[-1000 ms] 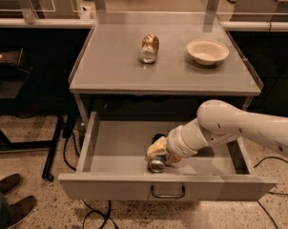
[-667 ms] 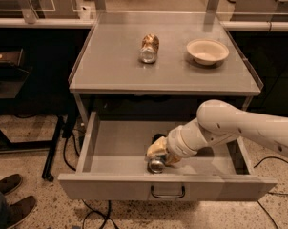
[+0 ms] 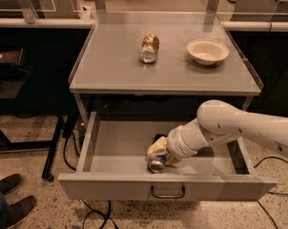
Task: Place redbull can into top drawer
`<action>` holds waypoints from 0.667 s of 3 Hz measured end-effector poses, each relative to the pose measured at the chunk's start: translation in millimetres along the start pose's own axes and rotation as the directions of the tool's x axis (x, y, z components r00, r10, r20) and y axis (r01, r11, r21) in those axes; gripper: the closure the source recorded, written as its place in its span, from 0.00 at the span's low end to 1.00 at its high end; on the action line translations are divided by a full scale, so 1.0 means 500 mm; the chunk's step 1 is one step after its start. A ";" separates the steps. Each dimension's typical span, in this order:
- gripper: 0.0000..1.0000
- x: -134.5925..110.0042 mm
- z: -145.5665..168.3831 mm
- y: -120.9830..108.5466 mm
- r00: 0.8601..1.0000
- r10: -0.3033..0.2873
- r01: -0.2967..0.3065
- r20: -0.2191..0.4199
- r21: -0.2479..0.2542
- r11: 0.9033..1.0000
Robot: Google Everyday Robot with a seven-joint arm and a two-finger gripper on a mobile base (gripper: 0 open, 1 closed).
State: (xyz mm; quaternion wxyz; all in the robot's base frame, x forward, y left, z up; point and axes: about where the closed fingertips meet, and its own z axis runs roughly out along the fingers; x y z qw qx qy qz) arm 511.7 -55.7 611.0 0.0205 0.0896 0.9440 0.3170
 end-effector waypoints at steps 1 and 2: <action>0.03 0.000 0.000 0.000 1.000 0.000 0.000 0.000 0.000 1.000; 0.00 0.000 0.000 0.000 1.000 0.000 0.000 0.000 0.000 1.000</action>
Offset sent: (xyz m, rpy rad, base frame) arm 0.0000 0.0000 0.0000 0.0000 0.0000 0.0000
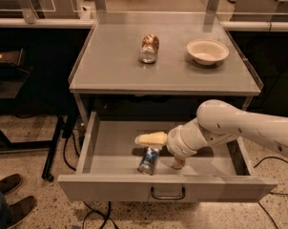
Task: Place redbull can into top drawer
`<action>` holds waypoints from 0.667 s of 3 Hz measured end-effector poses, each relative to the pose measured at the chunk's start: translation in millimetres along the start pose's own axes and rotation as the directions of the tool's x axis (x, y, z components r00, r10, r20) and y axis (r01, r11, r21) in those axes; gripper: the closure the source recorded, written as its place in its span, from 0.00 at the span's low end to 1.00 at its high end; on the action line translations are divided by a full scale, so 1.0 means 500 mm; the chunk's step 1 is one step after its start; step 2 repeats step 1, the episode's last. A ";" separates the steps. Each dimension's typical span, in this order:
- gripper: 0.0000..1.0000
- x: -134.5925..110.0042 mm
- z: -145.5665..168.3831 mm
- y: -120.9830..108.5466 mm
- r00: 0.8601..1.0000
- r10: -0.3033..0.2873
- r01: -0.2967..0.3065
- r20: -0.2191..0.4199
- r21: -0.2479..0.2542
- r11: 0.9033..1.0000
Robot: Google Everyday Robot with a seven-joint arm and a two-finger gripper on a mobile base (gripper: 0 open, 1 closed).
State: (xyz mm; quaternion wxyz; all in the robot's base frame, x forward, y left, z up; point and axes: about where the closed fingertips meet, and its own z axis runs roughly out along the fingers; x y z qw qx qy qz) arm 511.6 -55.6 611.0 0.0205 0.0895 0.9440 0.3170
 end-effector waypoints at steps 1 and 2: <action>0.00 0.000 0.000 0.000 1.000 0.000 0.000 0.000 0.000 1.000; 0.00 0.000 0.000 0.000 1.000 0.000 0.000 0.000 0.000 1.000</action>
Offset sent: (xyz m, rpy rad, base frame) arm 0.0000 0.0000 0.0000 0.0000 0.0000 0.0000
